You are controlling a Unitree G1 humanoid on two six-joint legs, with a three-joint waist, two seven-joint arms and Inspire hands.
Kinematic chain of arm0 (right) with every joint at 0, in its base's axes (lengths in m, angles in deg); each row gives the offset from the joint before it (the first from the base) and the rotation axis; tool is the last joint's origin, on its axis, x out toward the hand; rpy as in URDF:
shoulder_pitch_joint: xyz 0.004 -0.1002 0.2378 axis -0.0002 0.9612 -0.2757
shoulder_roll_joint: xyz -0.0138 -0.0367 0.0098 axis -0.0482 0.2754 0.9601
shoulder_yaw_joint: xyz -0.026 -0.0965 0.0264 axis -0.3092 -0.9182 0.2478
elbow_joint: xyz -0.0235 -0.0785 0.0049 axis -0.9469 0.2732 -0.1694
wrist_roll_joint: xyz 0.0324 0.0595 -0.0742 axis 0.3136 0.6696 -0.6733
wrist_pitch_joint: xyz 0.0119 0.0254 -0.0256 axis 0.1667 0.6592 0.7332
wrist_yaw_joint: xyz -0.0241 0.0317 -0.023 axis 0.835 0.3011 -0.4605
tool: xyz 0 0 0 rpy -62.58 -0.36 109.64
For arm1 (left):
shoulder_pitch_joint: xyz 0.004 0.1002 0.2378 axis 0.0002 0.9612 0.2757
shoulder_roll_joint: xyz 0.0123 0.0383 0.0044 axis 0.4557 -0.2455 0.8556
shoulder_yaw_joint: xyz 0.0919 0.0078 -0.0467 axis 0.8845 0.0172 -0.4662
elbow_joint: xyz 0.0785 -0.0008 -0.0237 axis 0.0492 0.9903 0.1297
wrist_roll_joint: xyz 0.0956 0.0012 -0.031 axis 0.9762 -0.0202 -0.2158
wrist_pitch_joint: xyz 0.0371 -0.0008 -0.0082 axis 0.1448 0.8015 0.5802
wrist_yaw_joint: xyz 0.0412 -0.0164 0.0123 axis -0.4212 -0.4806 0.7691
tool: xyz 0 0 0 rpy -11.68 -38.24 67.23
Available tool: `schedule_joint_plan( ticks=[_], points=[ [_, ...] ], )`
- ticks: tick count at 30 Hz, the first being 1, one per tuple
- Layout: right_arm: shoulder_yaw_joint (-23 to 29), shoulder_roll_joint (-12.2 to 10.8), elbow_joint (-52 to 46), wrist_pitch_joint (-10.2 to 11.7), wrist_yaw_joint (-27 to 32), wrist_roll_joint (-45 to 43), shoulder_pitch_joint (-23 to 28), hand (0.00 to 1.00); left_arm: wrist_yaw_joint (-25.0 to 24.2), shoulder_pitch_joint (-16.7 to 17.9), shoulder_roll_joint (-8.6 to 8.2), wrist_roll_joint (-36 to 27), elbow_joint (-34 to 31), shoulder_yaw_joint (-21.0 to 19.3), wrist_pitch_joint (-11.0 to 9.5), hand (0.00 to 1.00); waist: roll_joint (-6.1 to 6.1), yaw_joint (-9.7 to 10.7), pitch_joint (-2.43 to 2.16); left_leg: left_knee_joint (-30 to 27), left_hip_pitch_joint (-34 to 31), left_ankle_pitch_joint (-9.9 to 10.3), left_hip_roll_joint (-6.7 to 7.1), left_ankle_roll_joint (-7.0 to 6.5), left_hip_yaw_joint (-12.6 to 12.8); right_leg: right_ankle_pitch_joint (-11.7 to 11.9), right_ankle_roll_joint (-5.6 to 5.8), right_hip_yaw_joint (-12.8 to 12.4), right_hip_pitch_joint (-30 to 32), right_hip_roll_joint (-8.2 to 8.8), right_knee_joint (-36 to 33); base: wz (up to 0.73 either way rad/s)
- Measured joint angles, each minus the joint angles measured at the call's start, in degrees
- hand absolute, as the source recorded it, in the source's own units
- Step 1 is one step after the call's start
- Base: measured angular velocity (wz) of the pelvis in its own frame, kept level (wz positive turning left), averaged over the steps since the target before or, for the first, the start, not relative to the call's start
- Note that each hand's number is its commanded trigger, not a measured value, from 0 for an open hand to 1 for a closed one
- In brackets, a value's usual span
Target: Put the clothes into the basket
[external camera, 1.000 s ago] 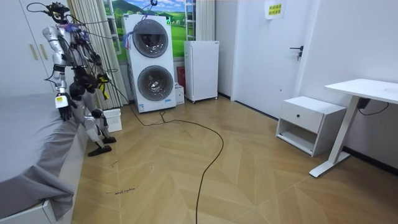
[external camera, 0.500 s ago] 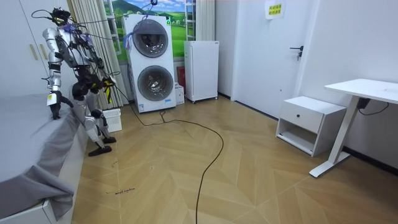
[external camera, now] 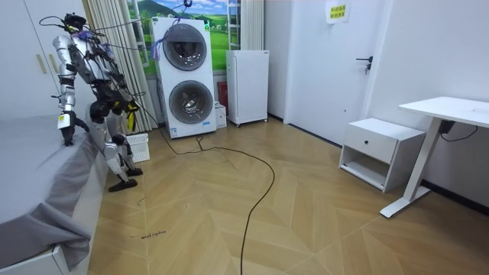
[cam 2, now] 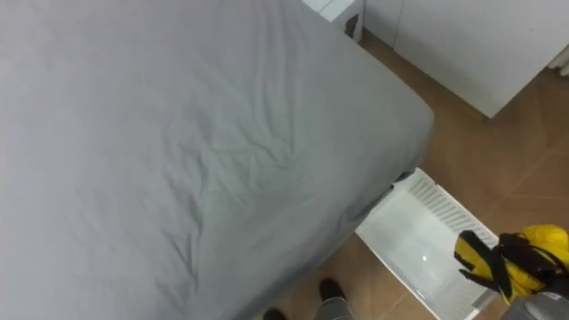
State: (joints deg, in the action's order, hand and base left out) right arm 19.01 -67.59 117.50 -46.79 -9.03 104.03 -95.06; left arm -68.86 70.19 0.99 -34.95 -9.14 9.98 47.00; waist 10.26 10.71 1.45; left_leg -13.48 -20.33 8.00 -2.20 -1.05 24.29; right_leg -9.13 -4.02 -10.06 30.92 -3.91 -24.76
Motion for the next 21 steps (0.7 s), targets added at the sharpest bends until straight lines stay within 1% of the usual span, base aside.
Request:
schedule_joint_plan(
  ticks=[2,3,4,6,7,8,9,11,16,18,20,21],
  points=[
    [0.00,0.00,0.20,1.20,0.00,0.10,-0.04,1.00,0.07,-0.01,0.00,-0.01,0.06,0.17,-0.21,0.00,-0.02,0.00,0.01,0.04,-0.02,0.00,0.02,0.00,-0.02,-0.04,0.00,0.02,-0.01,0.04,0.05,0.00],
    [0.00,0.00,0.31,1.48,0.00,0.10,-0.04,0.92,0.09,-0.01,0.00,-0.01,0.06,0.36,-0.25,0.00,-0.02,0.00,0.01,0.04,-0.03,0.00,0.03,0.00,-0.02,-0.07,0.00,0.03,-0.01,0.06,0.05,0.00],
    [0.00,0.00,0.36,1.69,-0.01,0.18,-0.04,0.73,0.30,-0.01,0.00,-0.01,0.06,0.82,-0.31,0.00,-0.02,0.00,0.01,0.04,-0.04,0.00,0.10,0.00,-0.13,-0.11,0.01,0.03,-0.02,0.07,0.05,0.00],
    [0.00,0.00,0.36,1.75,-0.10,0.60,-0.08,0.69,0.38,-0.05,0.03,0.01,0.06,0.98,-0.34,0.00,-0.03,0.03,0.01,0.04,-0.04,0.00,0.16,0.00,-0.65,-0.13,-0.01,0.10,-0.08,0.08,0.05,0.02],
    [-0.03,0.00,0.36,1.77,-0.17,0.76,-0.04,0.33,0.38,-0.09,0.09,0.01,0.06,1.03,-0.35,0.00,-0.05,0.04,0.03,0.04,-0.05,0.00,0.19,0.00,-0.99,-0.14,-0.03,0.18,-0.11,0.10,0.06,0.03],
    [-0.10,-0.01,0.37,1.89,-0.26,1.18,-0.04,0.02,0.38,-0.09,0.10,0.01,0.07,1.07,-0.40,0.00,-0.06,0.03,0.04,0.04,-0.06,0.00,0.19,0.00,-1.03,-0.15,-0.03,0.26,-0.10,0.14,0.07,0.00],
    [-0.18,-0.02,0.43,1.95,-0.33,1.20,-0.03,0.00,0.38,-0.10,0.10,0.01,0.10,1.07,-0.46,0.00,-0.06,0.03,0.04,0.04,-0.08,0.00,0.19,0.00,-1.05,-0.15,-0.03,0.31,-0.10,0.16,0.09,0.00],
    [-0.28,-0.02,1.44,2.35,-0.89,1.18,-0.07,0.00,0.37,-0.26,0.10,0.02,0.38,1.09,-0.88,0.00,-0.07,0.04,0.04,0.03,-0.11,0.00,0.24,0.00,-1.14,-0.22,-0.06,0.77,-0.10,0.41,0.10,0.04],
    [-0.67,-0.04,1.79,2.35,-1.46,1.21,0.02,0.00,0.21,-0.87,0.10,0.04,1.13,1.22,-0.91,0.00,-0.06,0.01,0.03,-0.06,-0.15,0.00,0.52,0.00,-1.27,-0.35,0.16,0.94,-0.11,0.80,0.10,0.01],
    [-1.70,-0.04,1.80,2.35,-1.51,1.23,0.18,0.00,0.22,-0.93,0.10,0.05,1.13,1.87,-0.91,0.00,-0.04,0.01,0.02,-0.08,-0.15,0.00,0.67,0.00,-1.63,-0.35,0.19,1.08,-0.16,0.98,0.11,0.02],
    [-2.33,-0.09,1.88,2.34,-2.09,1.23,0.70,0.00,0.22,-1.22,0.22,0.05,1.12,2.20,-0.91,0.00,0.05,0.02,-0.03,-0.08,-0.18,0.00,0.92,-0.01,-2.95,-0.36,0.20,1.99,-0.41,1.35,0.14,0.15],
    [-2.32,-0.11,1.95,2.33,-2.30,1.23,0.82,0.00,0.23,-1.30,0.27,0.05,1.12,2.23,-0.96,0.00,0.05,0.00,-0.03,-0.08,-0.18,0.00,0.92,-0.01,-2.98,-0.37,0.21,2.15,-0.49,1.39,0.17,0.19]
  ],
)
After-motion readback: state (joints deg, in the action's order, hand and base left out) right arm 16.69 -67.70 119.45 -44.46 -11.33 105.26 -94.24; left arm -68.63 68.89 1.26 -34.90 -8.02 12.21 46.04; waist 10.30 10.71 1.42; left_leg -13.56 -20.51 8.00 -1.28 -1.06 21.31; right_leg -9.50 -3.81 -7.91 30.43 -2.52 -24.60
